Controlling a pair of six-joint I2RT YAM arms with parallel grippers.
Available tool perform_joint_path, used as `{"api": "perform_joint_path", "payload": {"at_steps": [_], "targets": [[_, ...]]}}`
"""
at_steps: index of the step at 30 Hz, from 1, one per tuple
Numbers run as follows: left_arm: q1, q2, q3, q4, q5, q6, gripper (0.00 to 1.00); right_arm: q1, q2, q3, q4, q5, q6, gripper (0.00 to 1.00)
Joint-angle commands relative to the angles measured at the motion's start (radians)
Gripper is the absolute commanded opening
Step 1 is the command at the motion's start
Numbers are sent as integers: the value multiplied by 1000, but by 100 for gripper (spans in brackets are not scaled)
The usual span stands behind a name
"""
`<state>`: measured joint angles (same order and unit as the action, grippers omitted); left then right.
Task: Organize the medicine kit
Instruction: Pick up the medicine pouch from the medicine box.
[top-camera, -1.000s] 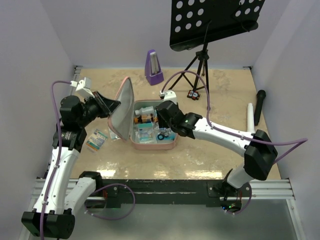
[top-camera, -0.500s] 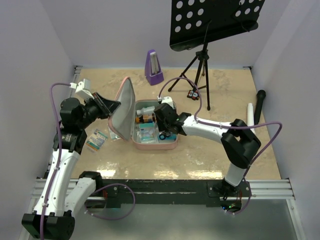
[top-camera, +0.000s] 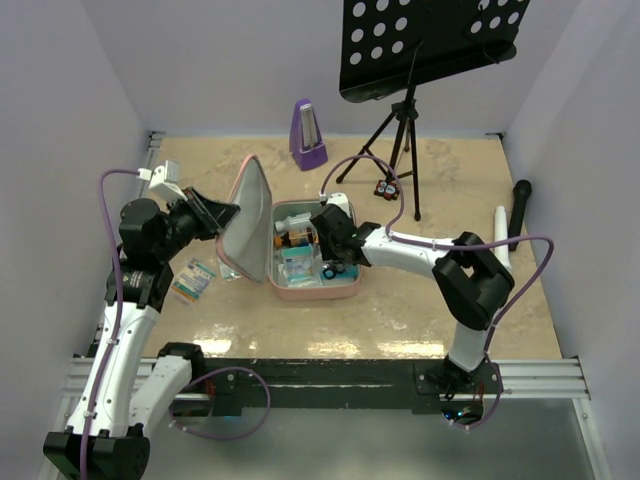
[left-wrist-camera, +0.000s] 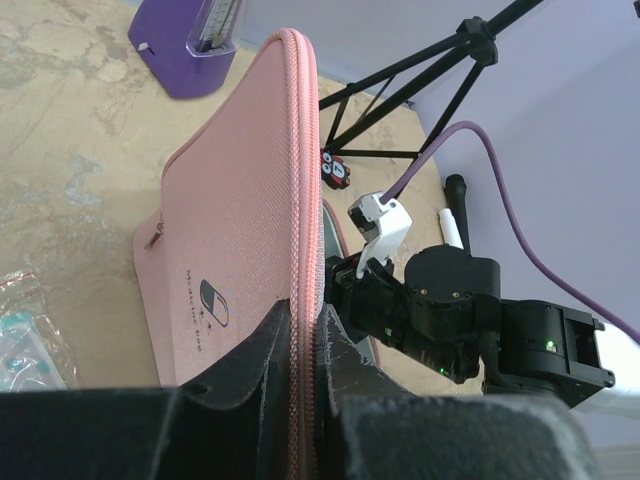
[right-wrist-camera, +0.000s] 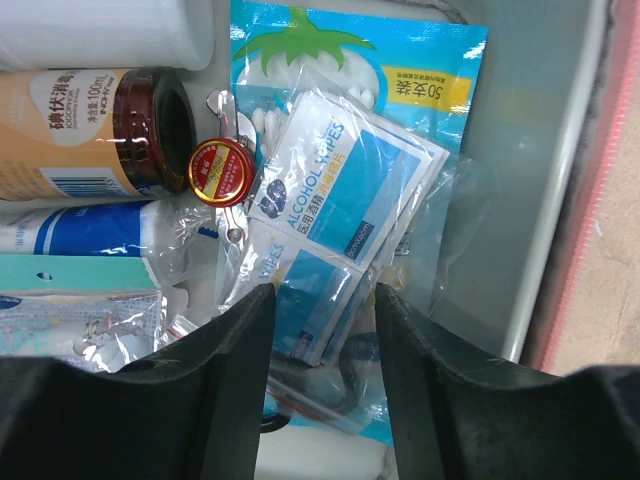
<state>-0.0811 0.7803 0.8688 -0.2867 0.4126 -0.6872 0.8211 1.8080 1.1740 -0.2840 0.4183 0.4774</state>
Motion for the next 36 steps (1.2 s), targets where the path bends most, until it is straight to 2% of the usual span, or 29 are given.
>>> {"api": "perform_joint_path", "payload": {"at_steps": [1,7,18,33,36], "targets": [[-8,-15,10,78,15,14,0,-10,17,10,6,-12,3,47],[-8,-10,15,84,22,12,0,-14,33,-4,14,-27,-3,40],[-8,-12,15,80,23,12,0,-20,-21,-13,2,-33,0,0],[-8,2,7,86,20,12,0,-20,-246,151,-156,-12,-29,0],[-8,2,4,86,17,12,0,-20,-285,183,-165,-48,-33,0]]}}
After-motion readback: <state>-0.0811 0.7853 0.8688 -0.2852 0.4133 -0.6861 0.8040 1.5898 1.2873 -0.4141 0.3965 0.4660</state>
